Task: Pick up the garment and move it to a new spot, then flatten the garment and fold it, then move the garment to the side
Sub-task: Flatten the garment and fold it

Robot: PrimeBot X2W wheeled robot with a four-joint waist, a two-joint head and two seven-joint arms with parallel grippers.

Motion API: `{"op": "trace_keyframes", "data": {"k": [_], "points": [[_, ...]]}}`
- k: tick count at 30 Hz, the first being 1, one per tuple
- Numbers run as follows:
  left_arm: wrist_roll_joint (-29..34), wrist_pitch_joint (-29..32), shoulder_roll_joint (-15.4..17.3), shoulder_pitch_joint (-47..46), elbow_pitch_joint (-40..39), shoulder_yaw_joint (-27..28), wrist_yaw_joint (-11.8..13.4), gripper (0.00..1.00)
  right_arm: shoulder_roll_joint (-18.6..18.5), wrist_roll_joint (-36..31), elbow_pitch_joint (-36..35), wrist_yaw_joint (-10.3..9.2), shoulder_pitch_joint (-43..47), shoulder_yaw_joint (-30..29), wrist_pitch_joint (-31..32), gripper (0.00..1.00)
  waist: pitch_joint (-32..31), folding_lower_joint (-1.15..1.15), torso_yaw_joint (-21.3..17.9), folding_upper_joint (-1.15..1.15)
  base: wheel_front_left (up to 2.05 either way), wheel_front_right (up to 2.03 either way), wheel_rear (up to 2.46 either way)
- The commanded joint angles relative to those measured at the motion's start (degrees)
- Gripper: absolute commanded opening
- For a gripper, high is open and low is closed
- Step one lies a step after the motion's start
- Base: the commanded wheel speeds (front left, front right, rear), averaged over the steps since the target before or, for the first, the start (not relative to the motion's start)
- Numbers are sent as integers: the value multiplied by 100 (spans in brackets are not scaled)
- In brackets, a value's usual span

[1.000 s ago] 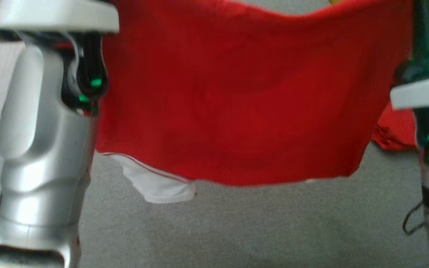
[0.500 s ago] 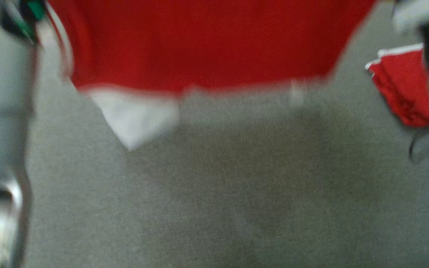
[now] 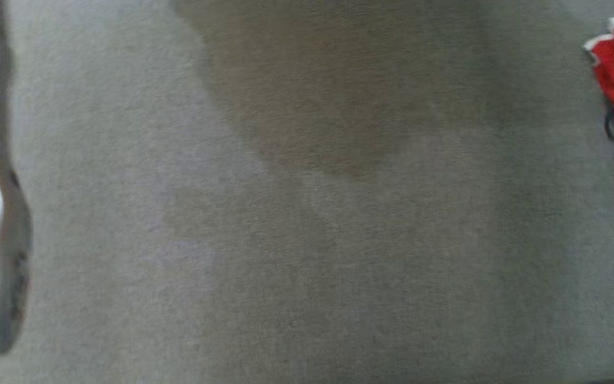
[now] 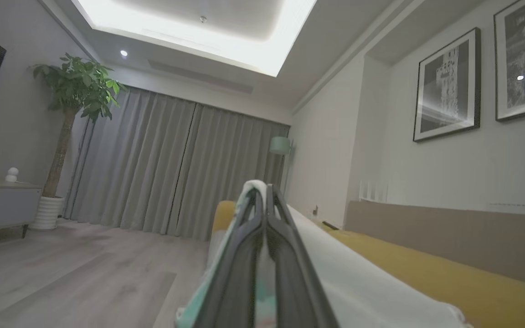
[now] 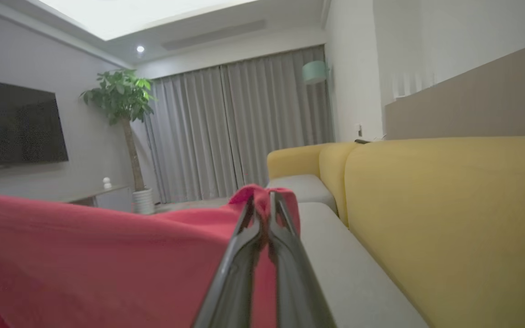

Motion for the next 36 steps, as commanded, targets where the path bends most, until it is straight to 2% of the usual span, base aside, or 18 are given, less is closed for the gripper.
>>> {"op": "trace_keyframes", "data": {"k": [1,5,9,13,17,23,24,27,32,36], "points": [[54,-35,244,-5,-120,23,-54,0,-29,57,-100,-4,68,100,-53,0,44,-1,117,0,0,0,0],[74,-56,149,850,67,-59,-235,0,-248,388,310,-4,648,534,17,0,-57,-1,290,0,0,0,0],[111,-59,180,1896,126,-176,-378,0,-434,771,624,-4,1266,935,367,0,-299,-1,379,0,0,0,0],[195,-16,303,2865,162,-496,-476,0,-668,1084,700,-4,1888,1480,878,0,-623,-1,452,0,0,0,0],[236,368,509,3668,62,-926,-531,0,-915,1442,655,-4,2432,1933,1438,0,-971,-1,493,0,0,0,0],[130,1210,1069,4740,-703,-1825,-552,0,-1280,1997,401,-4,3134,2457,2136,0,-1459,-1,502,0,0,0,0],[130,1210,1069,4740,-703,-1825,-552,0,-1280,1997,401,-4,3134,2457,2136,0,-1459,-1,502,0,0,0,0],[-168,1715,1458,5217,-1304,-2193,-553,0,-1435,2244,252,-4,3403,2620,2363,0,-1670,-1,494,0,0,0,0],[-660,2482,2150,5952,-2511,-2497,-554,0,-1714,2703,-211,-4,3911,2940,2802,0,-2045,-1,471,0,0,0,0],[-855,2881,2464,6359,-3176,-2533,-507,0,-1905,3092,-624,-4,4289,3109,3198,0,-2306,-1,434,0,0,0,0]]}}
